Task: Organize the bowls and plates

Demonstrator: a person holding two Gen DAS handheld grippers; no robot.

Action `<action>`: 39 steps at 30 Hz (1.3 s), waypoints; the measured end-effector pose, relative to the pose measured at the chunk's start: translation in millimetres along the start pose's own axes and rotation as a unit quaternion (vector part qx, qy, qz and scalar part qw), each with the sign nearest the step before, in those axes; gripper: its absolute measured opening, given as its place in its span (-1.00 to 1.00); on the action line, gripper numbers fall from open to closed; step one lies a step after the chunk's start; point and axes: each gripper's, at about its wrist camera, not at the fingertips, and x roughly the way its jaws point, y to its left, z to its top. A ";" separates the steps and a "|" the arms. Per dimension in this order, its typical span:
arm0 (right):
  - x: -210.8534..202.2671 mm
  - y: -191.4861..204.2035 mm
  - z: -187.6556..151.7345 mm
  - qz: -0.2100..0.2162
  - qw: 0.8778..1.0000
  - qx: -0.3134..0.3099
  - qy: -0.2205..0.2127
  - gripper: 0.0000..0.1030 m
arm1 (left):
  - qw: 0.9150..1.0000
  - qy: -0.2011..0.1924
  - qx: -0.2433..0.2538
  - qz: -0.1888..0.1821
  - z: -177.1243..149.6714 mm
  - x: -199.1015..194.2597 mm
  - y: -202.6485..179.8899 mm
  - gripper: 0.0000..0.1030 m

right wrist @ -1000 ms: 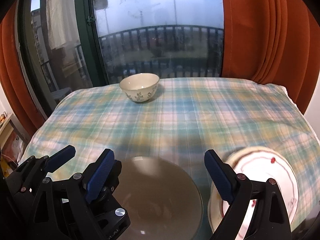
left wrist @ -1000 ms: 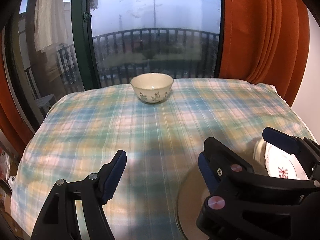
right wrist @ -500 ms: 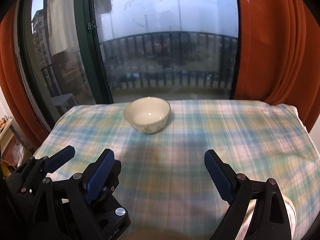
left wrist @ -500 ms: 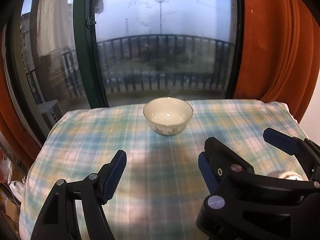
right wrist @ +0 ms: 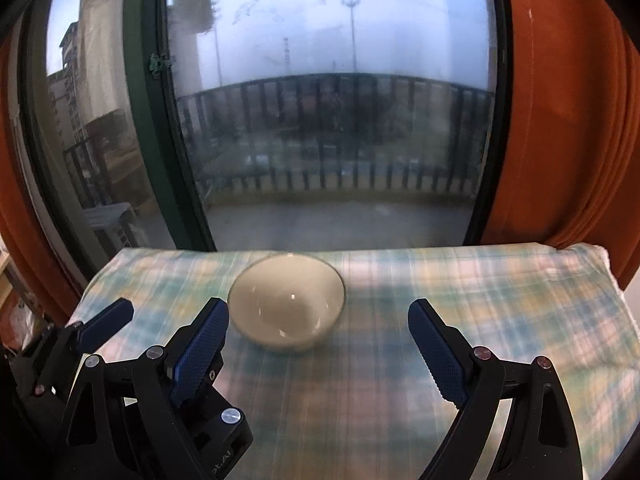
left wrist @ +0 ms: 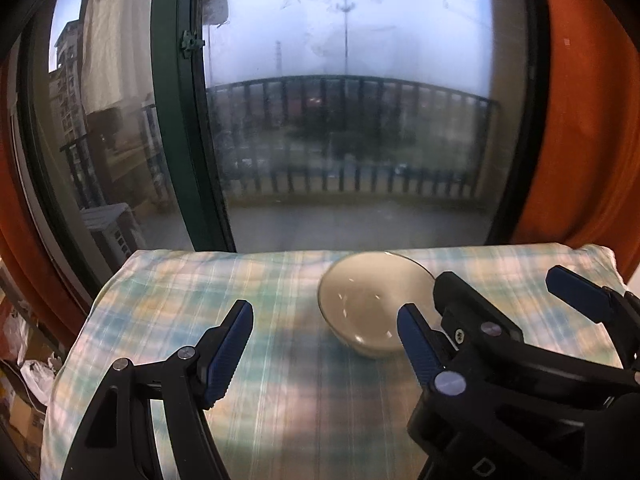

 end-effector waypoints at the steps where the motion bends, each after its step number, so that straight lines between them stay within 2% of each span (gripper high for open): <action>1: 8.3 -0.9 4.0 0.001 1.000 0.004 0.003 0.76 | 1.000 0.003 0.000 0.006 3.3 8.0 0.1 0.48; 8: 70.0 -0.4 21.6 -0.019 1.000 0.002 0.025 0.58 | 0.999 0.025 0.000 0.033 12.7 62.2 1.8 0.35; 12: 96.1 -2.4 19.9 -0.023 0.999 0.004 0.042 0.46 | 0.999 0.039 0.008 0.032 12.7 82.2 0.3 0.26; 15: 110.9 -6.0 18.0 -0.023 0.998 0.014 0.055 0.44 | 0.999 0.044 0.010 0.031 13.2 92.4 -1.8 0.19; 17: 117.6 -7.7 18.3 -0.025 0.998 0.018 0.060 0.42 | 0.998 0.047 0.008 0.028 13.6 98.9 -3.3 0.05; 19: 122.8 -7.6 18.4 -0.029 0.997 0.021 0.063 0.32 | 0.998 0.051 0.004 0.025 14.3 104.4 -4.2 0.00; 23: 134.9 -8.3 17.4 -0.033 0.997 0.023 0.073 0.26 | 0.998 0.061 0.001 0.021 11.9 112.9 -5.7 -0.11; 26: 140.5 -8.7 14.3 -0.030 0.996 0.023 0.081 0.17 | 0.997 0.069 0.001 0.018 8.0 119.9 -5.6 -0.15; 28: 144.2 -8.8 12.3 -0.029 0.996 0.021 0.086 0.03 | 0.997 0.074 0.001 0.017 5.1 123.3 -5.9 -0.17; 39: 151.8 -9.3 1.6 -0.024 0.994 0.020 0.106 -0.16 | 0.996 0.087 0.001 0.001 -2.5 122.9 -7.5 -0.21</action>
